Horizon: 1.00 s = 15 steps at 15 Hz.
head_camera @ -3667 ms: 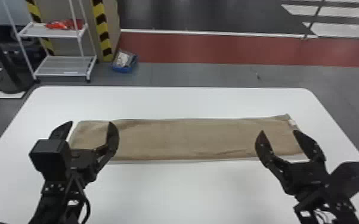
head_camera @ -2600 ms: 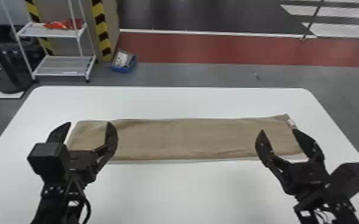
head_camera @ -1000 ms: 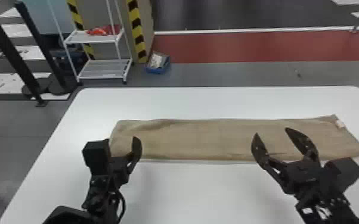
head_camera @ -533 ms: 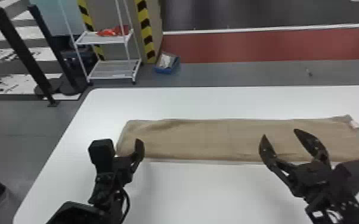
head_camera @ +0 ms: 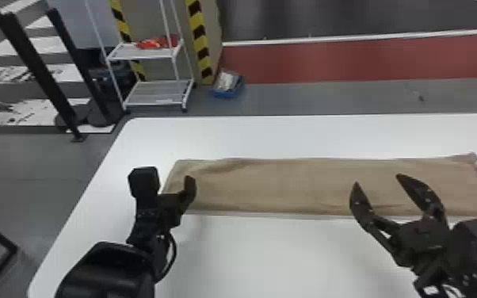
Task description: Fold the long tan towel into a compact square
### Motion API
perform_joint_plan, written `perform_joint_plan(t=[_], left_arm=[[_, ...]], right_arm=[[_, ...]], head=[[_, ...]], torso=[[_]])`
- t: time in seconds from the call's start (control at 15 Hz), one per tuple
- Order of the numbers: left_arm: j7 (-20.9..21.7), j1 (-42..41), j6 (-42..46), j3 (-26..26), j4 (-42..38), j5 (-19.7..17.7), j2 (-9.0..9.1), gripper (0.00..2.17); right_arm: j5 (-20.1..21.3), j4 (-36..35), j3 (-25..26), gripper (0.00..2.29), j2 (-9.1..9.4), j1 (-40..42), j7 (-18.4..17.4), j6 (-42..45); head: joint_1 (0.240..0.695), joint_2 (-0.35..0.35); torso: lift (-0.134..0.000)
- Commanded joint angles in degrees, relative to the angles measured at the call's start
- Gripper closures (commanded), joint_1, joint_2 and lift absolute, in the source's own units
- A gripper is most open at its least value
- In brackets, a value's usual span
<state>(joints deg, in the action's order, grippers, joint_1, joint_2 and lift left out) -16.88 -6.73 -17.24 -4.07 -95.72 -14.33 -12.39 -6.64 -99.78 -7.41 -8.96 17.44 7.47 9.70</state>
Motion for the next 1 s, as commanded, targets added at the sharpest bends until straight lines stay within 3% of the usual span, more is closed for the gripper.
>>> perform_joint_plan(t=[0.0, 0.6, 0.73, 0.93], left_arm=[[0.27, 0.84, -0.13, 0.11, 2.11, 0.18, 0.00, 0.30], [0.54, 2.60, -1.00, 0.64, 4.40, 0.18, -0.09, 0.42], [0.62, 2.60, -2.06, 0.64, 4.49, 0.00, 0.00, 0.72], [0.98, 2.69, -5.40, 0.64, 4.40, 0.09, -0.09, 0.73]], right_arm=[[0.04, -0.41, -0.24, 0.19, 0.00, 0.13, -0.09, 0.00], [-0.04, -2.79, -0.85, 0.19, 0.00, 0.84, -0.44, 0.00], [-0.04, -2.87, -0.85, 0.19, 0.00, 0.84, -0.44, 0.00], [-0.04, -3.05, -0.94, 0.19, 0.00, 0.84, -0.44, -0.17]], head=[[0.695, 0.156], [0.695, 0.182], [0.695, 0.182], [0.695, 0.182]], torso=[[-0.124], [-0.124], [-0.124], [-0.124]])
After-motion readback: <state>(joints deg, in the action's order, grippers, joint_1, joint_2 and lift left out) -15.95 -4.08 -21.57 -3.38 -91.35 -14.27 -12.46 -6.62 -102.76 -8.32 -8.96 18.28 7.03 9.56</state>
